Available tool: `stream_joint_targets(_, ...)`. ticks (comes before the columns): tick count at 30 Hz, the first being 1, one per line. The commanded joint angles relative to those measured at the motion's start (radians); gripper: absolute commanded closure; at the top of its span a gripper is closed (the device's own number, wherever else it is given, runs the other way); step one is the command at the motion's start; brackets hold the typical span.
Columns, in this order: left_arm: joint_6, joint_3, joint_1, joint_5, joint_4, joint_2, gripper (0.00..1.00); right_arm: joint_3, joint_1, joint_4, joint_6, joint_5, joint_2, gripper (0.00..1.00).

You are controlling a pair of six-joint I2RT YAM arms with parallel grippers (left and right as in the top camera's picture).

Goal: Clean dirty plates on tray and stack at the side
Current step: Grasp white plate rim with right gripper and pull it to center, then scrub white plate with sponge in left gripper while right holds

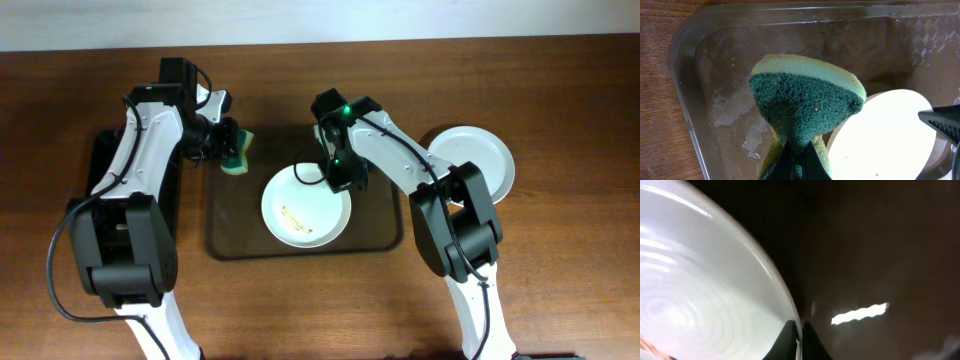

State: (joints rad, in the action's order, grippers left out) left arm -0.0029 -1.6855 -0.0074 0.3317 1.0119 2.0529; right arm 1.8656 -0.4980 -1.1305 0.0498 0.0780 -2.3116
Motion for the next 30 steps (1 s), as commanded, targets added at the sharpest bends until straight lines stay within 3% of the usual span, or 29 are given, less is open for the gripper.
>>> stream_joint_targets(1, 0.016, 0.003, -0.004, 0.000, -0.001, -0.003, 0.99, 0.014, 0.024, -0.062, 0.444, -0.054, -0.021, 0.96)
stream_joint_targets(5, 0.015, 0.003, -0.006, 0.001, 0.000, -0.003, 0.99, 0.004, 0.011, 0.071, 0.777, 0.068, -0.021, 0.96)
stream_joint_targets(9, 0.015, 0.033, -0.035, 0.000, -0.011, -0.003, 0.99, -0.011, -0.015, 0.164, 0.766, 0.065, -0.024, 0.96)
stream_joint_targets(11, 0.015, 0.122, -0.077, 0.000, -0.093, -0.003, 0.99, -0.011, -0.015, 0.170, 0.687, 0.079, -0.032, 0.96)
stream_joint_targets(17, 0.004, 0.295, -0.193, -0.005, -0.332, -0.003, 0.99, -0.015, -0.011, 0.193, 0.687, 0.094, -0.050, 0.96)
stream_joint_targets(20, -0.173, 0.338, -0.246, -0.227, -0.380, -0.003, 0.99, -0.015, -0.011, 0.193, 0.679, 0.077, -0.050, 0.96)
stream_joint_targets(27, -0.187, 0.343, -0.253, -0.499, -0.665, -0.003, 0.99, -0.045, -0.012, 0.201, 0.680, 0.068, -0.051, 0.96)
stream_joint_targets(30, -0.187, 0.346, -0.254, -0.459, -0.523, -0.003, 0.99, -0.045, -0.012, 0.206, 0.680, 0.068, -0.051, 0.96)
